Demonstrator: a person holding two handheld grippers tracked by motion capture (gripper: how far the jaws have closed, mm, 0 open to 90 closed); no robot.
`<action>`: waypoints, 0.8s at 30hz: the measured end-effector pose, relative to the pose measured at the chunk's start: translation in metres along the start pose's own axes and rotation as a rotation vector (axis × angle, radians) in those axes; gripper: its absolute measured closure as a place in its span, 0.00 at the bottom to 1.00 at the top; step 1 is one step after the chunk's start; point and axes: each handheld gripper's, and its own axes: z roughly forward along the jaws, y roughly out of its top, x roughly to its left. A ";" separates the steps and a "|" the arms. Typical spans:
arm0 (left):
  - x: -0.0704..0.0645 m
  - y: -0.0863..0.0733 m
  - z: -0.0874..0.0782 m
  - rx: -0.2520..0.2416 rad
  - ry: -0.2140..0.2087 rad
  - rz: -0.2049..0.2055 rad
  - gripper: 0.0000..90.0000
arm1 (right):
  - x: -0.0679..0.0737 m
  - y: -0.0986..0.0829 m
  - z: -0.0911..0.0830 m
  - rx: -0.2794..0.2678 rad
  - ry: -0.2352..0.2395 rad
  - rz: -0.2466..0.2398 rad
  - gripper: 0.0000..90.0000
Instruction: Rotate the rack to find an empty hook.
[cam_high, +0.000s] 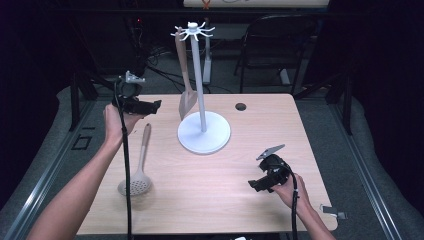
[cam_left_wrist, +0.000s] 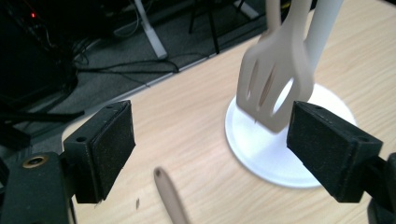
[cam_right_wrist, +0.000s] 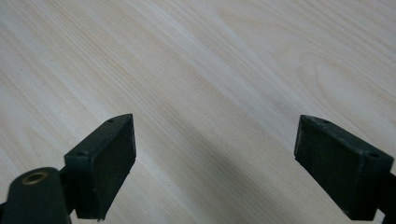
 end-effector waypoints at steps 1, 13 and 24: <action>0.000 -0.005 0.002 0.005 0.006 0.005 0.16 | 0.000 0.000 0.000 0.003 0.001 0.006 0.14; -0.003 -0.068 0.035 0.124 0.042 -0.029 0.07 | 0.000 0.000 0.001 0.020 -0.012 -0.015 0.13; 0.002 -0.116 0.051 0.170 0.052 -0.120 0.03 | -0.002 -0.002 0.003 0.006 -0.015 -0.005 0.10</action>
